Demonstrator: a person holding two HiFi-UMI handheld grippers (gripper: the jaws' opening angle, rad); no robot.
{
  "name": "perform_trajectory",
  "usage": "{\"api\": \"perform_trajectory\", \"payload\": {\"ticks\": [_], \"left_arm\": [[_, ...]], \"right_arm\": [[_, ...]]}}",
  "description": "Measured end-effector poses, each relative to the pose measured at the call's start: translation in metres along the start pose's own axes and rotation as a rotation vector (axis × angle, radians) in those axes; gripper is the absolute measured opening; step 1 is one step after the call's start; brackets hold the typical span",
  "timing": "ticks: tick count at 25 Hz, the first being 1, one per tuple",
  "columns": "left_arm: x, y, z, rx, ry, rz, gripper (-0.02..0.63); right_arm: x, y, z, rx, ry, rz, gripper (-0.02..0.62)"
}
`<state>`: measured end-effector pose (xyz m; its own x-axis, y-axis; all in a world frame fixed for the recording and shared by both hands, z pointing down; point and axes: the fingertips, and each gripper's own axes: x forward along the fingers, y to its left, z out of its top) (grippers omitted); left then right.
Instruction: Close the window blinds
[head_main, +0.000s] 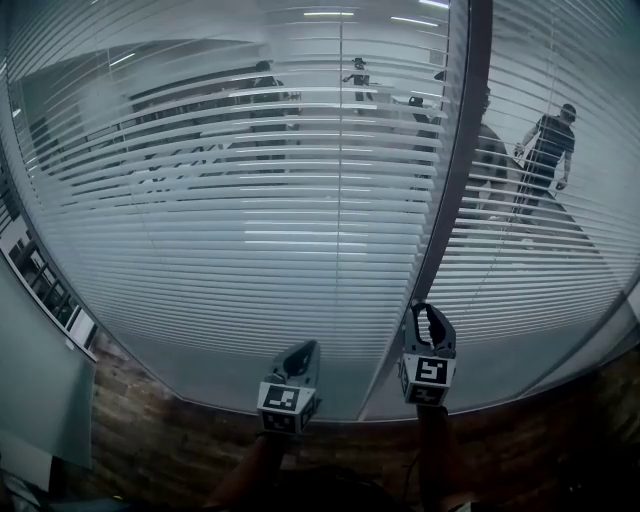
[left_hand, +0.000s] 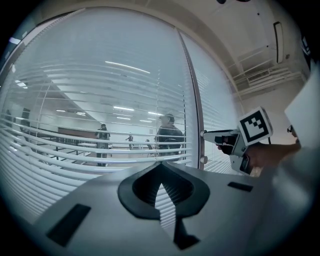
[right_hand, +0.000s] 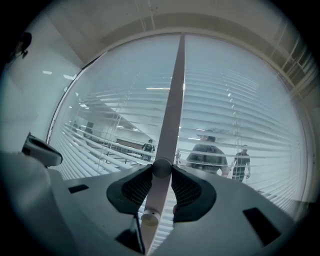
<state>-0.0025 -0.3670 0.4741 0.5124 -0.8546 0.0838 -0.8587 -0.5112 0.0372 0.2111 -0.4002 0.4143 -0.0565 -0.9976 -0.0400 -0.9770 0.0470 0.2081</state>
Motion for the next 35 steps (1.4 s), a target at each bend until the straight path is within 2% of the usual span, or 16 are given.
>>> {"api": "perform_trajectory", "payload": {"ticks": [3,9,17,24,28,31,33,35], "left_arm": [[0.0,0.002,-0.002,0.005,0.002,-0.001,0.0],[-0.001,0.002,-0.008,-0.002,0.014,0.006,0.0],[-0.004,0.007,0.001,-0.011,-0.011,0.021,0.002],[-0.004,0.005,0.001,-0.01,-0.017,0.011,0.0],[-0.003,0.002,-0.002,-0.004,-0.014,-0.001,0.001],[-0.004,0.002,-0.002,-0.01,-0.014,0.005,0.0],[-0.006,0.003,0.001,-0.009,-0.011,0.017,0.0],[-0.007,0.002,0.0,-0.002,-0.008,0.015,0.002]], "right_arm": [[0.002,0.003,0.003,-0.099,-0.008,0.03,0.124],[0.002,0.008,0.001,-0.432,0.04,0.071,0.125],[0.003,0.011,0.001,-0.858,0.059,0.03,0.124],[0.002,0.014,-0.003,-1.139,0.045,0.061,0.124],[0.002,0.014,-0.004,-1.243,0.028,0.071,0.124],[0.002,0.014,-0.004,-1.281,0.019,0.067,0.124],[0.0,0.014,-0.003,-1.253,0.001,0.053,0.126],[-0.005,0.013,-0.002,-1.18,-0.03,0.024,0.126]]}}
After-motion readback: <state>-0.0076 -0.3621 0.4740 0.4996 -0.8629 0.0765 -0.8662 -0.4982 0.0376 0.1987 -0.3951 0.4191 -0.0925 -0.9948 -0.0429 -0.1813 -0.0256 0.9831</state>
